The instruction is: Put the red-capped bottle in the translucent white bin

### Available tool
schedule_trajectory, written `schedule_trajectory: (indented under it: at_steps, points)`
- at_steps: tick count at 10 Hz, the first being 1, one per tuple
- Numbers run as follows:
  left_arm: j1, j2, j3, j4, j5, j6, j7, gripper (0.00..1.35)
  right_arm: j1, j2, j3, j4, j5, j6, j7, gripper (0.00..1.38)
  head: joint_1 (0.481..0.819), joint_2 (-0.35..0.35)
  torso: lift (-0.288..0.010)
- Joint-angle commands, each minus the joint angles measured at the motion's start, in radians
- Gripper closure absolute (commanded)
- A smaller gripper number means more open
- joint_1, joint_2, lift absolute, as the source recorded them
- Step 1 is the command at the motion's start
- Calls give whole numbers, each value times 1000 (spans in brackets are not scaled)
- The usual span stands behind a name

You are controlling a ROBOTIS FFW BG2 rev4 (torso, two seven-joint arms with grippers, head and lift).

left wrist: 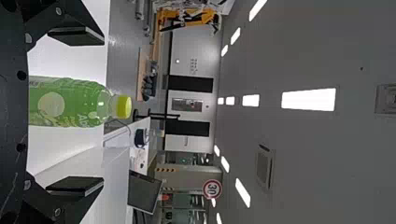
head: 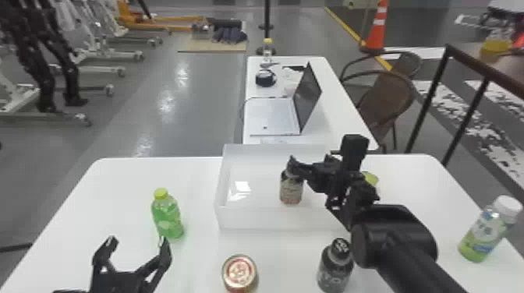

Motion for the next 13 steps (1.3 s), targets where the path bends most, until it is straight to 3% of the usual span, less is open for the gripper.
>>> schedule_trajectory:
  at_steps: [1, 2, 3, 4, 5, 7, 9, 10, 13]
  points:
    - [2, -3, 0, 0, 0, 0, 0, 228, 8, -3, 0, -11, 8, -16, 0, 107, 549, 0, -100]
    - [2, -3, 0, 0, 0, 0, 0, 228, 32, -12, -2, -59, 5, -19, -3, 107, 549, 0, -100]
    - [2, -3, 0, 0, 0, -3, 1, 228, 92, -34, -8, -185, 24, 15, -20, 107, 549, 0, -100]
    - [2, -3, 2, 0, 0, -5, 1, 228, 184, -66, -25, -377, 80, 51, -66, 107, 549, 0, -100]
    - [0, -3, 2, 0, 0, -5, 3, 228, 273, -100, -51, -545, 73, 99, -75, 107, 549, 0, -100]
    - [-2, -3, -3, -2, 0, -5, 3, 228, 479, -140, -147, -821, 96, 199, -75, 107, 549, 0, -100]
    - [5, -3, -3, -6, 0, -6, 5, 228, 693, -132, -245, -1019, 154, 228, -93, 107, 549, 0, -100]
    - [9, -3, -3, -6, 0, -6, 9, 228, 804, -121, -264, -1071, 183, 228, -110, 107, 549, 0, -100]
    - [14, -3, -6, -11, -3, -2, 9, 228, 985, -71, -325, -1153, 245, 231, -120, 107, 549, 0, -100]
